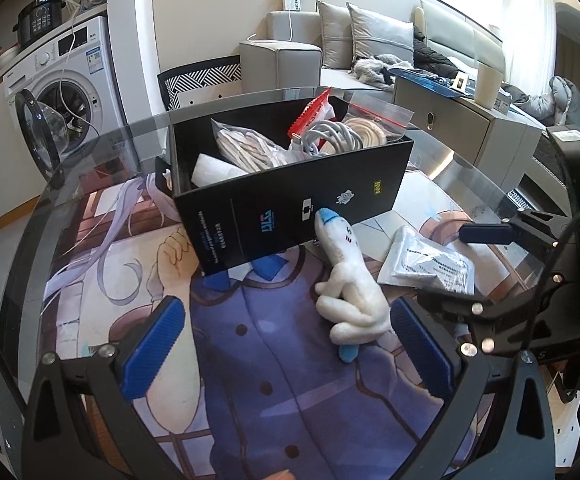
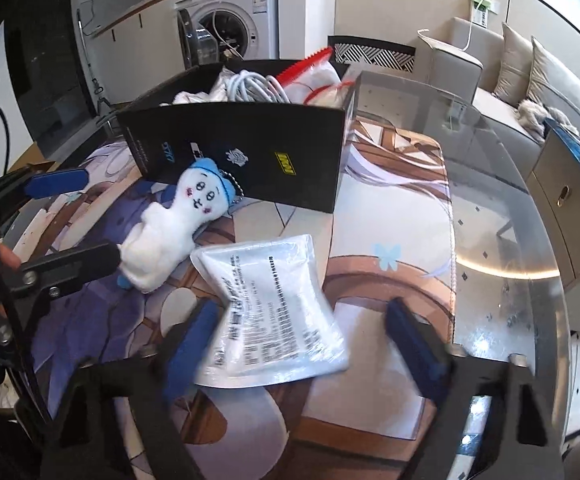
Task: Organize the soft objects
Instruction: 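Grasp the white plush doll with left tool while right tool grasps the medicine packet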
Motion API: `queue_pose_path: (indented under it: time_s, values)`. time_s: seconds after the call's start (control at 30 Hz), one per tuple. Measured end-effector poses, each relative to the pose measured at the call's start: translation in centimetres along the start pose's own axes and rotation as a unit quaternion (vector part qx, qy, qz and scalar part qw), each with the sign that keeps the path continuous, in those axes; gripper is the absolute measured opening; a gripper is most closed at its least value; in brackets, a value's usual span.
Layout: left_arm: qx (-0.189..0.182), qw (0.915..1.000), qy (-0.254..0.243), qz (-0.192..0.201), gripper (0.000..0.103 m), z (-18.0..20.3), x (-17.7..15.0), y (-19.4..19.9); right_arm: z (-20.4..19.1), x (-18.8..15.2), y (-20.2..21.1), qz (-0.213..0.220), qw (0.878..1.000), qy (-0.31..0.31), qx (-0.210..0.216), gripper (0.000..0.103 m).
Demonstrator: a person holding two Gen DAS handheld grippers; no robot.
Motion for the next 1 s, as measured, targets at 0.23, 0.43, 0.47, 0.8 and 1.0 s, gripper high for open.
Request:
queue_pose_path:
  time_s: [0.23,0.43,0.47,0.8,1.0]
  values:
    - [-0.002,0.9999,-0.01,-0.002,0.103,0.6,0.1,0.0,0.0,0.1,0.4,0.012,1.0,0.005,0.01,0.059]
    - [-0.003,0.9999,-0.014,-0.007,0.103,1.1,0.0,-0.2,0.1,0.2,0.7,0.021,1.0,0.004,0.016,0.053]
    - [-0.003,0.9999,-0.014,-0.008,0.103,1.3,0.0,-0.3,0.2,0.3,0.8,0.022,1.0,0.003,0.018,0.052]
    - [-0.011,0.9992,-0.025,-0.028,0.103,3.0,-0.3,-2.0,0.6,0.3,1.5,0.023,0.999,0.004,0.024,0.038]
    - [-0.011,0.9985,-0.035,-0.042,0.103,3.5,-0.7,-3.0,0.7,0.3,1.7,0.022,0.999,0.004,0.026,0.038]
Point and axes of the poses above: each gripper's, at about its wrist camera, not at the fingertips, and y roughly against the way its jaws point, z to its right, x to its top, the point moved 7 cm from there along -y, roughly the way its jaws point, and after that the axes turned 11 degrees about z, right-handed, at the moved point
